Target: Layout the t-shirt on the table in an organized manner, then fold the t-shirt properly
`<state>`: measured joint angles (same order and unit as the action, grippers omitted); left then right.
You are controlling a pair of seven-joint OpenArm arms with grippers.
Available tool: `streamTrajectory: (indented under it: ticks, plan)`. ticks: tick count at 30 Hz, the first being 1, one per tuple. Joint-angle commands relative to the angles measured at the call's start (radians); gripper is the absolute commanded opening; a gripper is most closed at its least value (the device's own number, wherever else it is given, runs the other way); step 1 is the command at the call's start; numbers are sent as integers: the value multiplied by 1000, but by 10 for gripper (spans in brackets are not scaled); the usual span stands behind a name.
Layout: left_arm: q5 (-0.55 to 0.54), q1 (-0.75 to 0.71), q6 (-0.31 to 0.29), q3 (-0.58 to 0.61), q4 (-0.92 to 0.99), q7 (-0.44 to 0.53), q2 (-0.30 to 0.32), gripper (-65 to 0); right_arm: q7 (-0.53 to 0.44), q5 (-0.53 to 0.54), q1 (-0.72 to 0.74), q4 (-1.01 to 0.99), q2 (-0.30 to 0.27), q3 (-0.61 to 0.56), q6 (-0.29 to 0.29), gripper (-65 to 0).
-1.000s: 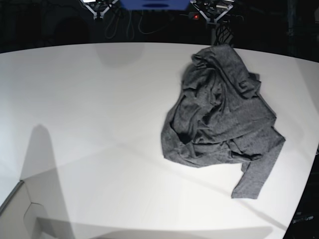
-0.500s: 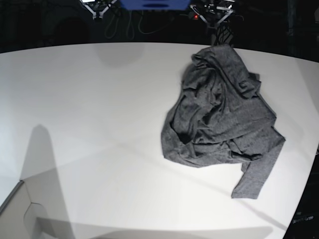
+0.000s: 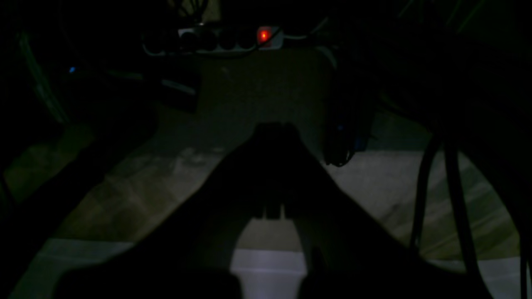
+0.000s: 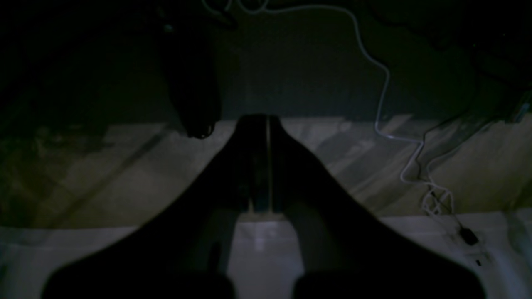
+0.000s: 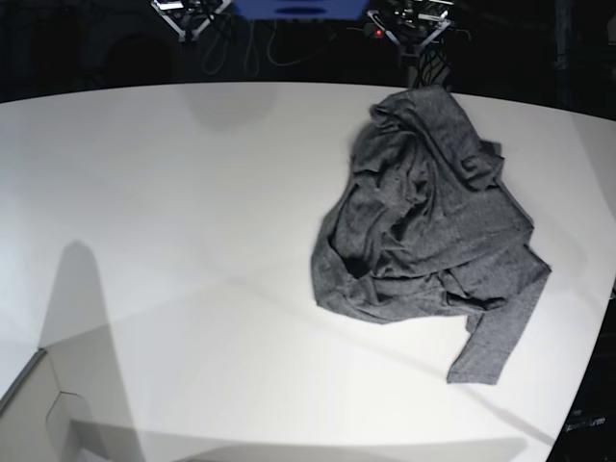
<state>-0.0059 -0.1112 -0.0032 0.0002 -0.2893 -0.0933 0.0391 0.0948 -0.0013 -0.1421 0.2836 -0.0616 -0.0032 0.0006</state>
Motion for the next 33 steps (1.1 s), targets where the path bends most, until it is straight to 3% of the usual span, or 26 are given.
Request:
streamTrajectory:
  ticks: [1,4,9,16,26,33]
  plan:
    - [-3,-12,2,-1,-9,5,8,-650,3,4,-4,3,-19,1,9,-650]
    - [-3,-38,2,-1,-14,10,34,-650,-51,4,-15,4,-40,-2,9,-650]
    - [-3,-127,1,-1,-92,86,61,-650,-228,4,-101,4,-82,-4,9,-650]
    - [-3,-259,1,-1,-302,93,78,-650,-330,4,-189,29,-86,-4,11,-650]
    - [-3,-575,1,-1,-804,80,80,-650,-340,4,-545,647,-151,-4,12,-650]
    - [-3,-700,2,-4,-1168,-99,110,-650,-340,7,-704,989,-191,6,12,-650]
